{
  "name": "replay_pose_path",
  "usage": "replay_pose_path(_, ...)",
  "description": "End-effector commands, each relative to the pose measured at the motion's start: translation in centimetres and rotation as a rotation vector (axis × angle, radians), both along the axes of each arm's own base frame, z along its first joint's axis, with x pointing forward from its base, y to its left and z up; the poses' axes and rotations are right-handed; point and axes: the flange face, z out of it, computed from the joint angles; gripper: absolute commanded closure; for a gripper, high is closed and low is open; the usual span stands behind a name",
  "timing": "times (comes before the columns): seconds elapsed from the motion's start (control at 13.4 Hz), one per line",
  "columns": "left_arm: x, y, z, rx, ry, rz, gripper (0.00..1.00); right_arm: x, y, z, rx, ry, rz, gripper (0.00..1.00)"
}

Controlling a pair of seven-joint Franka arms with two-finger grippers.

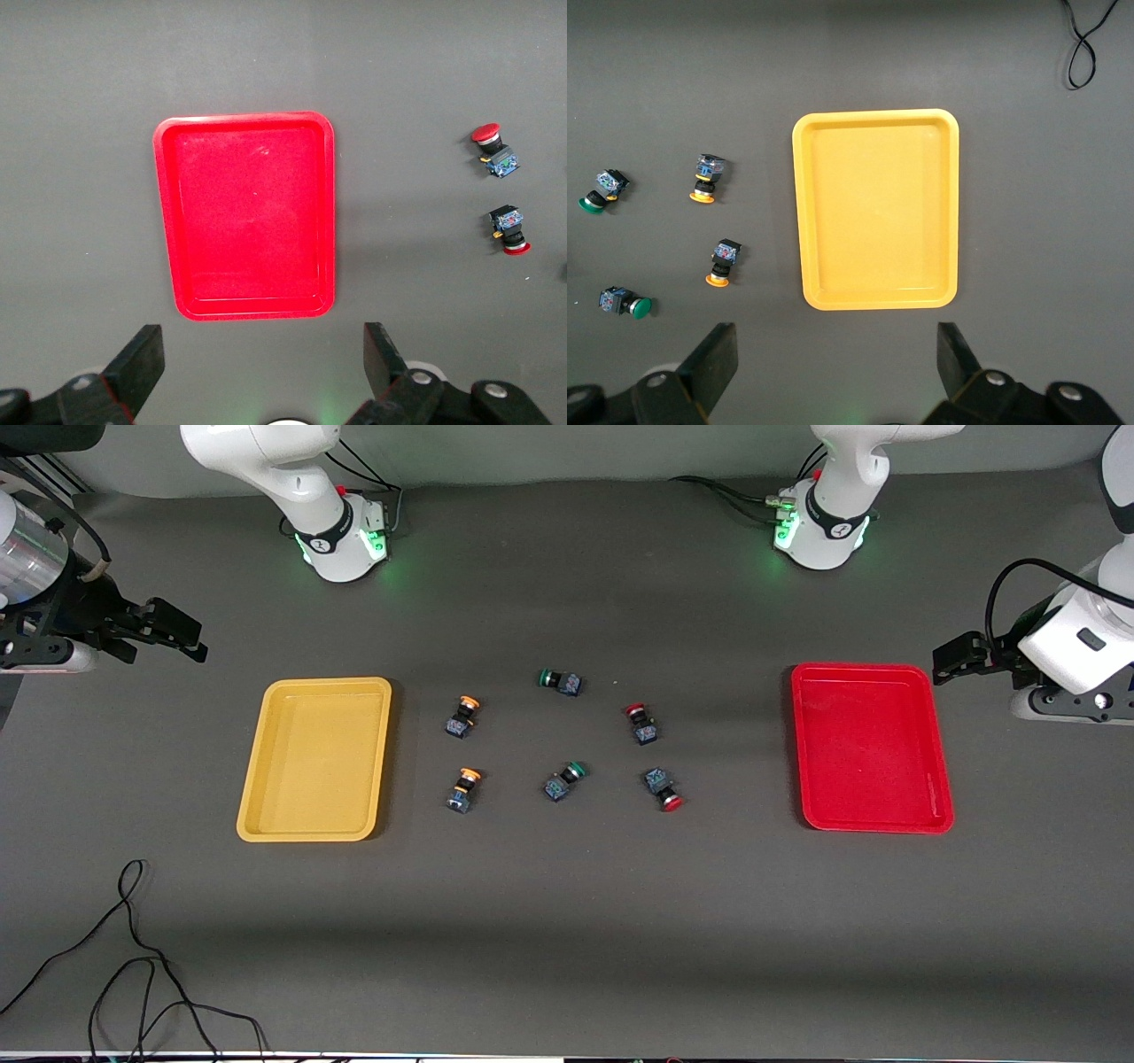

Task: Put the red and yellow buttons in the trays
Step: 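Reach the right gripper to an orange button while the left gripper reaches red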

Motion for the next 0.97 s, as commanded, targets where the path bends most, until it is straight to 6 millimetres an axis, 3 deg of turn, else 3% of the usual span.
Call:
replay_pose_path(0.0,-0.4,-0.2,0.2,-0.007,-0.014,0.012,0.0,-0.1,0.2,0.7,-0.021,0.002,0.011,0.0)
replay_pose_path(0.3,-0.5,-0.3,-0.3,-0.005,-0.019,0.021,0.0,0.7,0.3,-0.3,-0.025,0.011,0.025,0.0)
replay_pose_path(0.45,-1.2,-1.7,-1.0,0.0,-0.011,0.035,0.0,0.6,0.3,-0.5,-0.026,0.021,0.025,0.0)
replay_pose_path(0.52,-1.7,-2.5,-1.5,0.003,-0.021,0.037,0.0,1.3,0.7,-1.8,-0.03,0.045,0.028,0.0)
replay_pose_path(0.6,-2.3,-3.5,-1.9,0.003,-0.029,0.059,0.0,1.7,2.5,-3.4,-0.044,0.089,0.061,0.0)
replay_pose_path(0.82,-3.5,-9.5,-3.7,-0.028,-0.011,0.112,0.0,1.3,3.8,-5.4,-0.054,0.172,0.092,0.0)
replay_pose_path(0.89,-4.1,-12.3,-4.7,-0.021,-0.005,0.129,0.0,1.3,5.6,-5.6,-0.053,0.164,0.109,0.0)
